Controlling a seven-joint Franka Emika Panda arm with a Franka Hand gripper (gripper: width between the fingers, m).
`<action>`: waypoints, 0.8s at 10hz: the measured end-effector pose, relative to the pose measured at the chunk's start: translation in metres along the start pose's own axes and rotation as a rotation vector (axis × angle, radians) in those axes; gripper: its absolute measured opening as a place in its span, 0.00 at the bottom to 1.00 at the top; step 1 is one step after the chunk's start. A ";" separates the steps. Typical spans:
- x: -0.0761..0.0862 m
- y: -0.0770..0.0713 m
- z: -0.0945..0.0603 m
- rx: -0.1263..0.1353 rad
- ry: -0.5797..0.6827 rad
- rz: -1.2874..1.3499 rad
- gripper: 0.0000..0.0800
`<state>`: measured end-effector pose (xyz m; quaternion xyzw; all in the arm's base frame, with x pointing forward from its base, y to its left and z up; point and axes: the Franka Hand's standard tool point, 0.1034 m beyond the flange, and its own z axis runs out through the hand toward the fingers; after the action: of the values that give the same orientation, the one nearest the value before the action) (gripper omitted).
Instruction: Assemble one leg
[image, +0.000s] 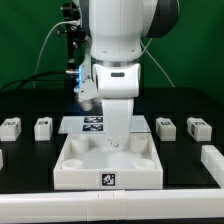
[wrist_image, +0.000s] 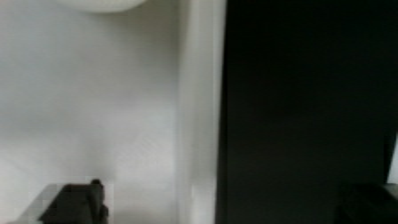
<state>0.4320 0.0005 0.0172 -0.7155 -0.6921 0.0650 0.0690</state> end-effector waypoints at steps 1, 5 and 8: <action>0.000 -0.001 0.003 0.005 0.001 0.001 0.81; 0.000 -0.002 0.006 0.013 0.001 0.012 0.65; 0.000 -0.002 0.007 0.014 0.001 0.013 0.30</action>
Offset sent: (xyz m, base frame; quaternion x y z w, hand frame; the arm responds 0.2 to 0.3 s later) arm 0.0021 0.0040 0.0007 -0.0007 0.0043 0.0197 0.9998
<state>0.4285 0.0005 0.0107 -0.7196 -0.6869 0.0699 0.0741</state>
